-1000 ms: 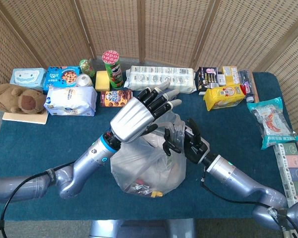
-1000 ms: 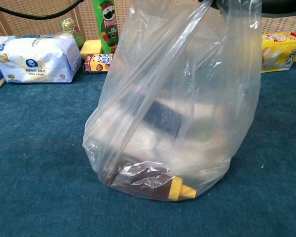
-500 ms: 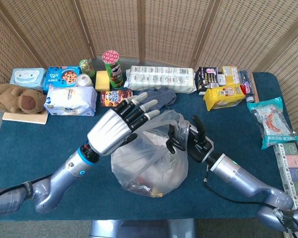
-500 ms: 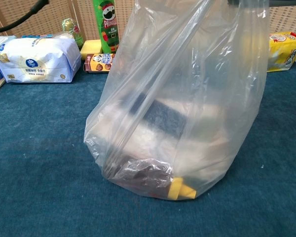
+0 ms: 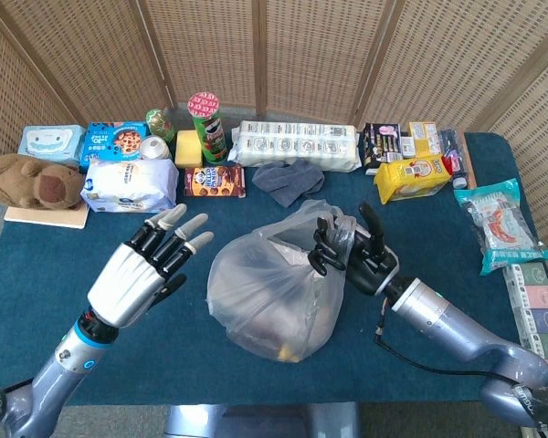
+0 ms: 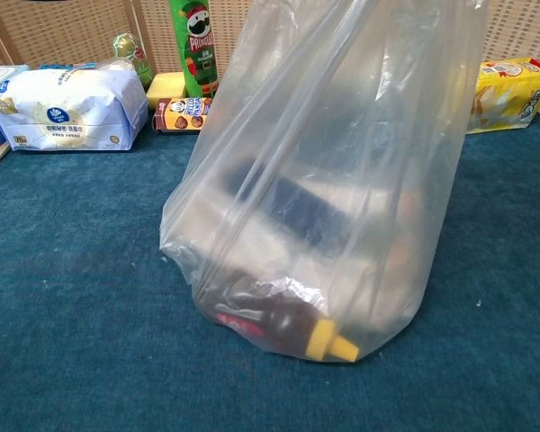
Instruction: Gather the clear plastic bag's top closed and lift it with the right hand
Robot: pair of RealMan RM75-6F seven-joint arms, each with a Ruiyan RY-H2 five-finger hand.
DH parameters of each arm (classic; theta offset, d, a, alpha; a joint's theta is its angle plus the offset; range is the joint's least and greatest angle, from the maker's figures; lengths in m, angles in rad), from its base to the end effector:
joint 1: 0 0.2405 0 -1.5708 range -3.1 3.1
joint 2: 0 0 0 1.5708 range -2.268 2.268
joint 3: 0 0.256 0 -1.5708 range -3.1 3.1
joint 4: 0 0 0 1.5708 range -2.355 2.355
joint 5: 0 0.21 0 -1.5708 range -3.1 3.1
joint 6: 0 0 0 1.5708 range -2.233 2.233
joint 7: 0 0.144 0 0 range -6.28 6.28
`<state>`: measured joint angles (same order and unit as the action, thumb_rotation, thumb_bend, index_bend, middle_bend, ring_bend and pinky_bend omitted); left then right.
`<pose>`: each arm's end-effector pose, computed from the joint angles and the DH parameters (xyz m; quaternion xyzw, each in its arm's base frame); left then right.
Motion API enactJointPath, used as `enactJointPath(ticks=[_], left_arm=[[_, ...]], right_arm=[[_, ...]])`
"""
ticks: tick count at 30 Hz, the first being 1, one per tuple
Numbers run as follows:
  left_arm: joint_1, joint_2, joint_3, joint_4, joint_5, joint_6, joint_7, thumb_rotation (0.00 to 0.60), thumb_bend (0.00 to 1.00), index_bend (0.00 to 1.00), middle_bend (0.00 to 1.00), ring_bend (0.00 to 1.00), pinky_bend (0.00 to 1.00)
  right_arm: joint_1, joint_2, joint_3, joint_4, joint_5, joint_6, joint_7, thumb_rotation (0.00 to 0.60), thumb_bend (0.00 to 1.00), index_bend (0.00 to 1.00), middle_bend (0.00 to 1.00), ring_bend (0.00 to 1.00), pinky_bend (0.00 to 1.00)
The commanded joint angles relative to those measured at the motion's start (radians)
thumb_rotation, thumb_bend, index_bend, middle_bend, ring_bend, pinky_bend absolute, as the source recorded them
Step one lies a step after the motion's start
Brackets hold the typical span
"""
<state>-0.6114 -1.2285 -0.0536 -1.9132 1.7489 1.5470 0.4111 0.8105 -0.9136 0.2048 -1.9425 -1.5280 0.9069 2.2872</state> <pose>-0.0873 0.2465 0.1204 -0.6877 -0.1191 -0.5944 0.3995 -0.0670 -0.3141 0.1345 -0.1271 0.8406 -0.4495 0.2743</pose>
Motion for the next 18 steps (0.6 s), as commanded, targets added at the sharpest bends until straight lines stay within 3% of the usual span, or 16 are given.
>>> enactJointPath(ticks=[1, 9, 18], left_arm=[[0.074, -0.013, 0.036, 0.019, 0.026, 0.067, 0.003, 0.600, 0.08, 0.13, 0.13, 0.00, 0.19], [0.227, -0.005, 0.099, 0.032, 0.013, 0.160, -0.012, 0.600, 0.08, 0.13, 0.13, 0.00, 0.19], [0.331, 0.020, 0.121, 0.021, -0.041, 0.181, -0.035, 0.600, 0.08, 0.13, 0.13, 0.00, 0.19]], right_arm=[[-0.002, 0.010, 0.012, -0.005, 0.017, -0.007, 0.016, 0.263, 0.23, 0.54, 0.74, 0.86, 0.68], [-0.015, 0.043, 0.054, -0.020, 0.049, -0.002, 0.038, 0.299, 0.23, 0.54, 0.74, 0.86, 0.68], [-0.032, 0.075, 0.094, -0.034, 0.067, 0.001, 0.047, 0.310, 0.23, 0.54, 0.74, 0.86, 0.68]])
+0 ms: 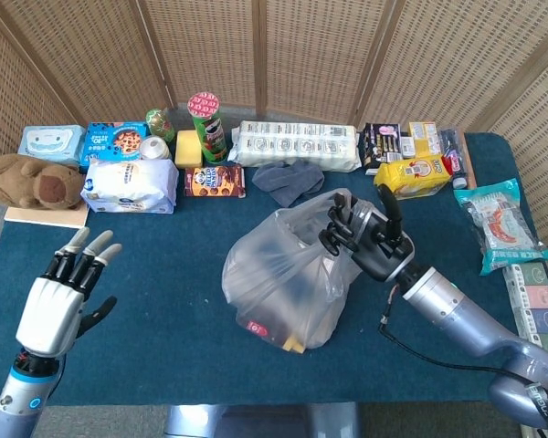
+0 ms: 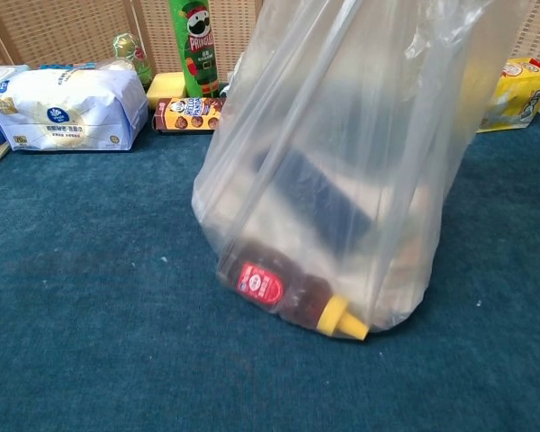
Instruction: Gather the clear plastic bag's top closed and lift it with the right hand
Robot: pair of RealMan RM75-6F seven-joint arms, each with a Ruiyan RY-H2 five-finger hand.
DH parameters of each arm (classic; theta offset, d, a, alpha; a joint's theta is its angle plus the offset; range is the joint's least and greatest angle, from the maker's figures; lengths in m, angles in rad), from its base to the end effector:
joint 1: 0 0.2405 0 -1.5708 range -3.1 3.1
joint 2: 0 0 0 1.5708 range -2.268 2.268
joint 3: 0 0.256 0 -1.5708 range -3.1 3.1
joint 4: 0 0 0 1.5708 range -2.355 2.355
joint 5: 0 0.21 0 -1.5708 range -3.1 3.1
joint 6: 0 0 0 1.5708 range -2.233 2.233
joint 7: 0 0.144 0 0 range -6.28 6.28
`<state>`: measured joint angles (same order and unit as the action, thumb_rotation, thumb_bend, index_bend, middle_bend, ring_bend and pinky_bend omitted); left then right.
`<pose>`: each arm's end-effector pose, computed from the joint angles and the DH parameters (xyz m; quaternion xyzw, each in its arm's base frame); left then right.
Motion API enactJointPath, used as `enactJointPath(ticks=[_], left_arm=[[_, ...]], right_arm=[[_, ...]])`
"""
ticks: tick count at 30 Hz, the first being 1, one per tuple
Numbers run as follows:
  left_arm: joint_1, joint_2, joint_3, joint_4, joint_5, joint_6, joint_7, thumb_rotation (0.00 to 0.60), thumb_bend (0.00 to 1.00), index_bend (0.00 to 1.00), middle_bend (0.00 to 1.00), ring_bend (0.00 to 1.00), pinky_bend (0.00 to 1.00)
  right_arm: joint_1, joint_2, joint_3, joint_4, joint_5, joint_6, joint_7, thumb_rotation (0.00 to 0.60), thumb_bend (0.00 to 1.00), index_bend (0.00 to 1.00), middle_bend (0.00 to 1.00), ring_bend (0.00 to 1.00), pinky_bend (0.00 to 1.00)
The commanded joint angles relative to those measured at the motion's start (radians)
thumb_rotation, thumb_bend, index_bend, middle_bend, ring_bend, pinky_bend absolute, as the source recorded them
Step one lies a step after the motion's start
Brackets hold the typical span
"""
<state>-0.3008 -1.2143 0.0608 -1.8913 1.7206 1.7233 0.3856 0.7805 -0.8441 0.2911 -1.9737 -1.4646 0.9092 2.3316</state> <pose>-0.1795 0.1918 0.1334 -0.6307 -0.2387 -0.5274 0.5168 -0.0581 -0.3227 0.1645 -0.0983 0.8214 -0.4806 0.2910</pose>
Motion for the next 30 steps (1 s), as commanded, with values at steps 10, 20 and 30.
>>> enactJointPath(ticks=[10, 20, 30], left_arm=[[0.137, 0.013, 0.038, -0.002, -0.094, 0.008, -0.043, 0.600, 0.08, 0.13, 0.13, 0.00, 0.20], [0.227, 0.035, 0.036, 0.006, -0.132, 0.043, -0.085, 0.600, 0.08, 0.13, 0.13, 0.00, 0.20], [0.250, 0.025, 0.012, 0.013, -0.143, 0.009, -0.098, 0.600, 0.08, 0.13, 0.13, 0.00, 0.21]], right_arm=[[-0.010, 0.043, 0.072, -0.018, 0.025, -0.004, 0.037, 0.316, 0.23, 0.54, 0.74, 0.86, 0.68], [0.002, 0.061, 0.134, -0.023, 0.025, -0.007, 0.081, 0.319, 0.23, 0.54, 0.73, 0.86, 0.68], [-0.009, 0.090, 0.168, -0.031, 0.038, -0.014, 0.088, 0.324, 0.23, 0.54, 0.73, 0.86, 0.68]])
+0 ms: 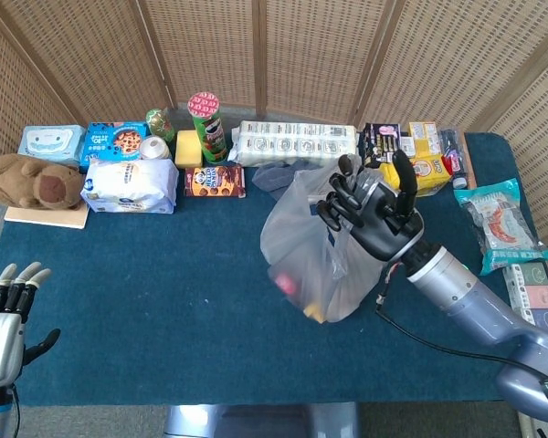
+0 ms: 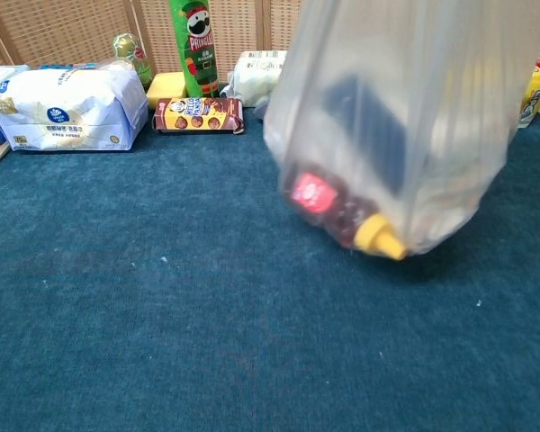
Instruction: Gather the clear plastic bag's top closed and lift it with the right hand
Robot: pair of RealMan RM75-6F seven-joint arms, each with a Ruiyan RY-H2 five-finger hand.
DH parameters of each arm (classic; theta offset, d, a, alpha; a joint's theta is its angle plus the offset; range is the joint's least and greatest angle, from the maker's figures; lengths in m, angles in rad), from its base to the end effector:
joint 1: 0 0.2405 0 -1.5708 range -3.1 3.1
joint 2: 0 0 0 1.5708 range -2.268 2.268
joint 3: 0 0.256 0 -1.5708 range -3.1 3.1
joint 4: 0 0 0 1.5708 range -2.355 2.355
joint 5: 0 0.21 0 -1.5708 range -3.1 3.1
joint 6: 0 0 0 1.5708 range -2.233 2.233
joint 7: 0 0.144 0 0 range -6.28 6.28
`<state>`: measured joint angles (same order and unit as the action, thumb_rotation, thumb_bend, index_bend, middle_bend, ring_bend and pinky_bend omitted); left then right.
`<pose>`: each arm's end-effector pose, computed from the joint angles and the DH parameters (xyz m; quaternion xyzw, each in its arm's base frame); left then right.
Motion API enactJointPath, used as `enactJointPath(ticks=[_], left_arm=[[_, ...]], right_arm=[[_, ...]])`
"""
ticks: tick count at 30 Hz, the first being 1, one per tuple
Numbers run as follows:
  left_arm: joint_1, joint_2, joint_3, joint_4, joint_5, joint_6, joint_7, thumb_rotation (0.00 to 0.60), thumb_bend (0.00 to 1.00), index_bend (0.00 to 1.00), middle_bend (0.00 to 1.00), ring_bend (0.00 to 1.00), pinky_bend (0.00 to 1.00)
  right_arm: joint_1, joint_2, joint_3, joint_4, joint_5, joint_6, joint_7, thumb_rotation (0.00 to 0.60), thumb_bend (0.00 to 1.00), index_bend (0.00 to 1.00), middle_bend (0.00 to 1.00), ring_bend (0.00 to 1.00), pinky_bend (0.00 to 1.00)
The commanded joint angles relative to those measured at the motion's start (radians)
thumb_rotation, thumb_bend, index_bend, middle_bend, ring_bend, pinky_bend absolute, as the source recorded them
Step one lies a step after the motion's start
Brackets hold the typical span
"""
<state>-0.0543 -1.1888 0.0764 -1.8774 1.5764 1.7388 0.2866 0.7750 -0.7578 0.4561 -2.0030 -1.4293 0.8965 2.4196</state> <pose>-0.2473 0.1417 0.1409 -0.5616 -0.3695 -0.4338 0.5999 -0.0197 -0.3312 0.2072 -0.1027 0.7875 -0.5007 0.3444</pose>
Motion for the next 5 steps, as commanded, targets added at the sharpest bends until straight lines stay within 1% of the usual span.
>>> enactJointPath(ticks=[1, 5], left_arm=[[0.005, 0.000, -0.006, -0.002, 0.002, -0.010, 0.002, 0.600, 0.08, 0.13, 0.13, 0.00, 0.21], [0.010, -0.003, -0.016, -0.003, 0.003, -0.022, -0.001, 0.600, 0.08, 0.13, 0.13, 0.00, 0.21]], right_arm=[[-0.006, 0.005, 0.005, -0.004, 0.004, -0.001, 0.001, 0.325, 0.23, 0.54, 0.73, 0.86, 0.68], [-0.016, 0.014, 0.011, -0.013, 0.001, 0.001, -0.004, 0.328, 0.23, 0.54, 0.73, 0.86, 0.68]])
